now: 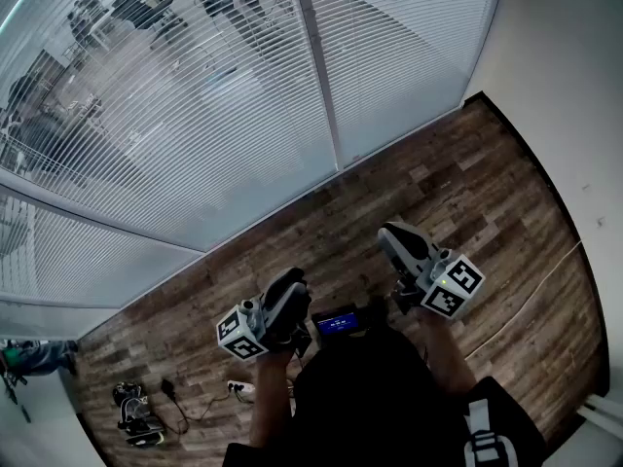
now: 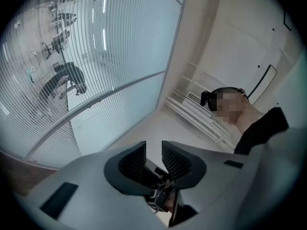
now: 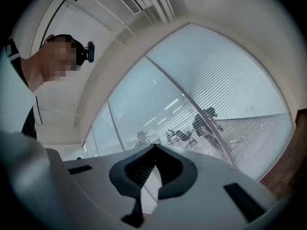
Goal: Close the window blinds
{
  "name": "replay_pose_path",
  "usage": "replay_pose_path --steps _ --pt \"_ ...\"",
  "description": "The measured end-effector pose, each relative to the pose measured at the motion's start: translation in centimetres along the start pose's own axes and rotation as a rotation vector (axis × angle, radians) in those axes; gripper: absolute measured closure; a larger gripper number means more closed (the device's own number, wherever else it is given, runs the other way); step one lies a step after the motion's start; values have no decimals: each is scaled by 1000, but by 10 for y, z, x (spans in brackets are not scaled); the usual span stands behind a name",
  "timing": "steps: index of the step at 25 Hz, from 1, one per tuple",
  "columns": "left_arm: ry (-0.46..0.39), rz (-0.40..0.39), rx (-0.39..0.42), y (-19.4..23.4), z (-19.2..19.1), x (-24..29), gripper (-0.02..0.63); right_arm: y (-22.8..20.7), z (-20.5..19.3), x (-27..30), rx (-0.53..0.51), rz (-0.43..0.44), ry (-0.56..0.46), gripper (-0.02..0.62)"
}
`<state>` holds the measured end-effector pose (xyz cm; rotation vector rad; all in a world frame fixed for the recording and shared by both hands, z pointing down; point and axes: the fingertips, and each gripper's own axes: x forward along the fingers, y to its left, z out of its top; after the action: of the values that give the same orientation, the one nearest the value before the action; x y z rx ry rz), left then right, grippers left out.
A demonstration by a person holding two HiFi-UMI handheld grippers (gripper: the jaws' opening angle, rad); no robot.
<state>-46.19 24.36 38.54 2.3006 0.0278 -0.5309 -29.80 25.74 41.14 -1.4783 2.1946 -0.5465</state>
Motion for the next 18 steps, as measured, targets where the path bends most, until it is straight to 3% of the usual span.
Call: replay_pose_path --steps 10,18 --pt "-17 -38 78 2 19 41 495 -8 29 9 -48 47 -4 589" --pt "-11 -8 68 9 5 61 494 -41 34 -19 -26 -23 7 588"
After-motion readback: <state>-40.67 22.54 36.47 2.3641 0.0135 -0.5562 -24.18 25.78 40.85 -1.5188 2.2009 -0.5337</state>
